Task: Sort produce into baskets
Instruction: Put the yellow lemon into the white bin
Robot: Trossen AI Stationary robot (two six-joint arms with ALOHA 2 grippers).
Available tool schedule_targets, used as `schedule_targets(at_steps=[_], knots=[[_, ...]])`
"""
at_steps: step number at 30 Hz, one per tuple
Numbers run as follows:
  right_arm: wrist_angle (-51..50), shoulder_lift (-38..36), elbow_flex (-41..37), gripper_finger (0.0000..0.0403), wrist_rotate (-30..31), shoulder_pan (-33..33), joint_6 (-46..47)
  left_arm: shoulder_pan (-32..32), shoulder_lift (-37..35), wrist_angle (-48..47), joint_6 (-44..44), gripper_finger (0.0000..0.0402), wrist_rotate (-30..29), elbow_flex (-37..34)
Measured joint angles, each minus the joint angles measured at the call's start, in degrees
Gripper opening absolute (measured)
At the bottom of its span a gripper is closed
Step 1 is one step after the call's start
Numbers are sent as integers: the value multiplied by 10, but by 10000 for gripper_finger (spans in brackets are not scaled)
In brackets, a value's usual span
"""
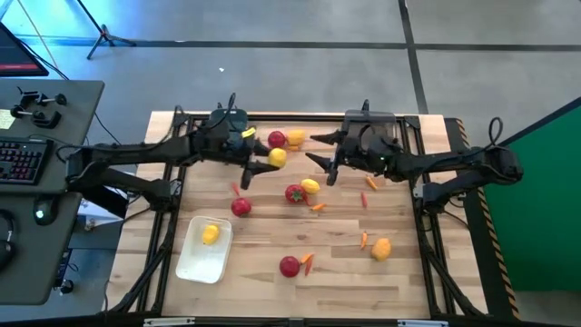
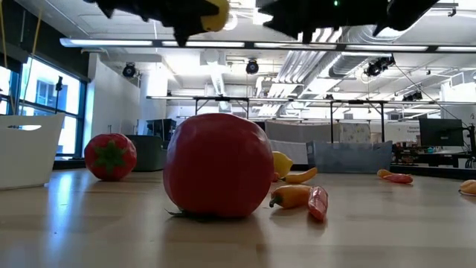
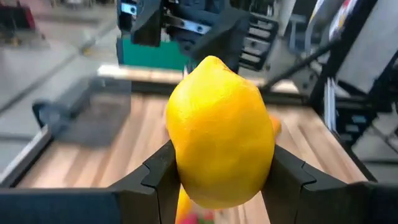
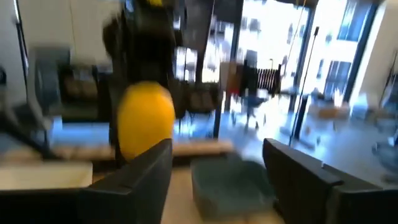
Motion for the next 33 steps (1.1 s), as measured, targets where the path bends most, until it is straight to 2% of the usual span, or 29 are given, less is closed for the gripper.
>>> schedule_targets(at_steps=[2, 6, 9, 15, 19, 23, 30, 33], knots=[[-33, 3, 0, 203, 0, -4, 5, -10, -20, -71, 0, 153, -11, 14], [-77, 5, 0, 144, 0, -7, 15, -49, -41, -218, 14, 152, -71, 53], [-86, 5, 0, 99, 0, -7, 14, -79, -43, -331, 9, 152, -83, 83], [-92, 5, 0, 34, -3, -7, -4, -153, -43, -483, -97, 152, -88, 94], [-91, 5, 0, 18, -3, -6, -15, -220, -37, -569, -163, 152, -136, 91], [-89, 5, 0, 17, -4, -6, -15, -271, -38, -597, -236, 152, -149, 61], [-91, 5, 0, 17, -5, -6, -15, -351, -37, -595, -375, 152, -97, 10], [-91, 5, 0, 17, -4, -6, -15, -372, -38, -552, -449, 152, -74, -7]])
